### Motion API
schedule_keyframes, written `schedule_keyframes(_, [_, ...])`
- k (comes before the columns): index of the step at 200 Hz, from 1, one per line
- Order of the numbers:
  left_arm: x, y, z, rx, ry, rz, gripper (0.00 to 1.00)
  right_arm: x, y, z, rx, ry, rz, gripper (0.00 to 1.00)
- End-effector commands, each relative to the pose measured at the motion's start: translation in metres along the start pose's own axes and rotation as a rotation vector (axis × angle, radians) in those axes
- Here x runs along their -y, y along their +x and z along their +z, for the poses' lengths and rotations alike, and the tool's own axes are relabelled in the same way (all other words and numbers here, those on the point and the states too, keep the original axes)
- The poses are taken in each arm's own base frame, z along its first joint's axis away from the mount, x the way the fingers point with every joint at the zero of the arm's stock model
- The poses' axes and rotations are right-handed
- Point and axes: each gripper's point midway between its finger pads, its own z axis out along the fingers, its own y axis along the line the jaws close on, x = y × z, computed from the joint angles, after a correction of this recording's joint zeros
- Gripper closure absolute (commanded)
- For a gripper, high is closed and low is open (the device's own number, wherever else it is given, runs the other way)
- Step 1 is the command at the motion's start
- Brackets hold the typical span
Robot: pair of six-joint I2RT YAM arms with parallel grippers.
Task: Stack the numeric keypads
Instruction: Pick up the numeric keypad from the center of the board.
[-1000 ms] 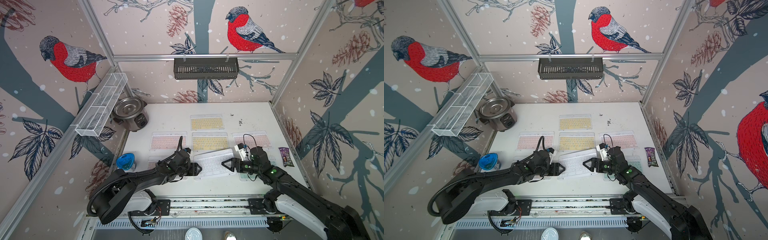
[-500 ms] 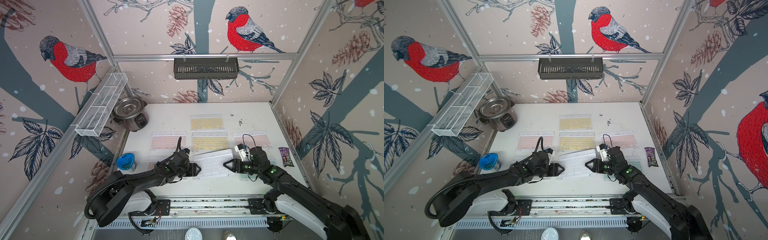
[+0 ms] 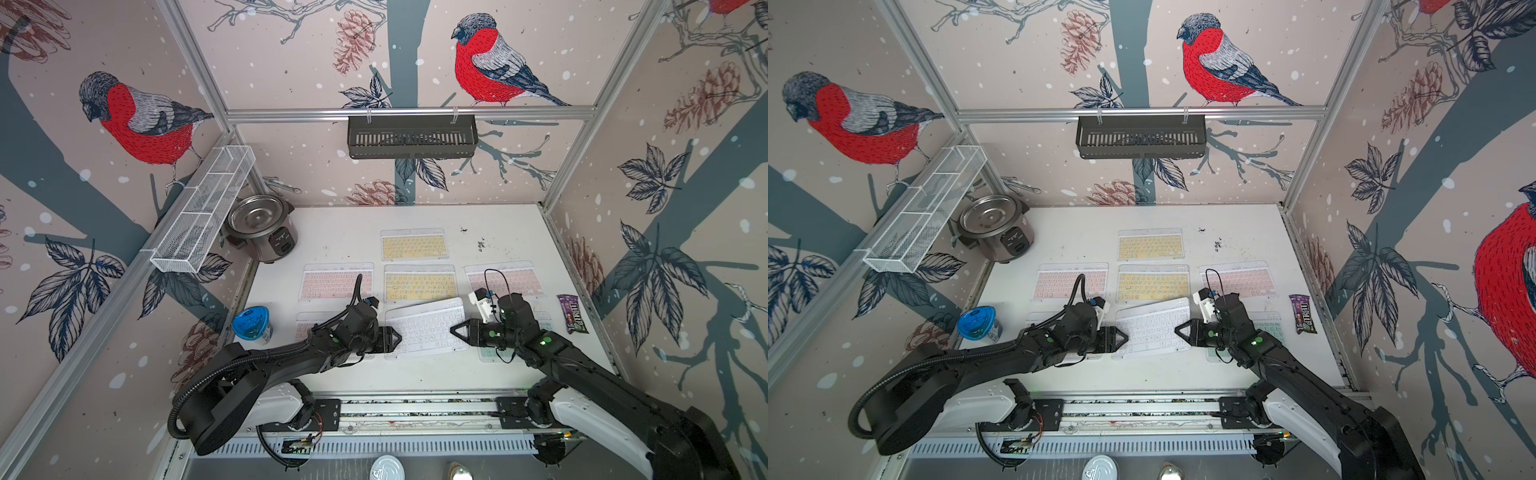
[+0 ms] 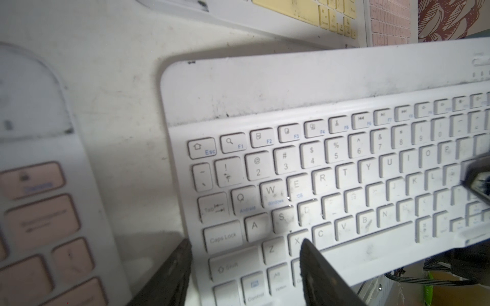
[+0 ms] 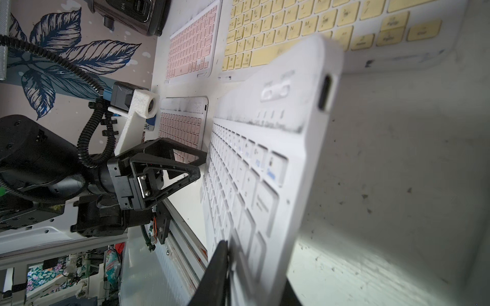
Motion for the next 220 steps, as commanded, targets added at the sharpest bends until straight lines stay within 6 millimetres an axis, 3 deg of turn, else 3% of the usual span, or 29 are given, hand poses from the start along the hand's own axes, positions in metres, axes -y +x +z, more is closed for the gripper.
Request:
schedule_keyframes(1, [-0.022,0.014,0.000,-0.043,-0.090,-0.040,0.35,-0.001,-0.002,0.000,0.009,0.000,-0.011,0.81])
schedule_keyframes(25, [-0.022,0.014,-0.001,-0.037,-0.088,-0.043,0.35,0.000,-0.001,0.000,0.006,0.003,-0.007,0.92])
schedule_keyframes(86, [-0.014,0.001,-0.011,0.018,-0.081,-0.041,0.35,-0.004,-0.007,-0.005,0.024,-0.032,0.015,0.93])
schedule_keyframes(153, [0.012,-0.034,-0.041,0.129,-0.087,-0.029,0.35,-0.020,-0.029,-0.027,0.075,-0.143,0.009,0.94])
schedule_keyframes(220, [0.020,-0.066,-0.071,0.269,-0.133,-0.020,0.35,-0.047,-0.077,-0.059,0.201,-0.194,-0.080,0.94])
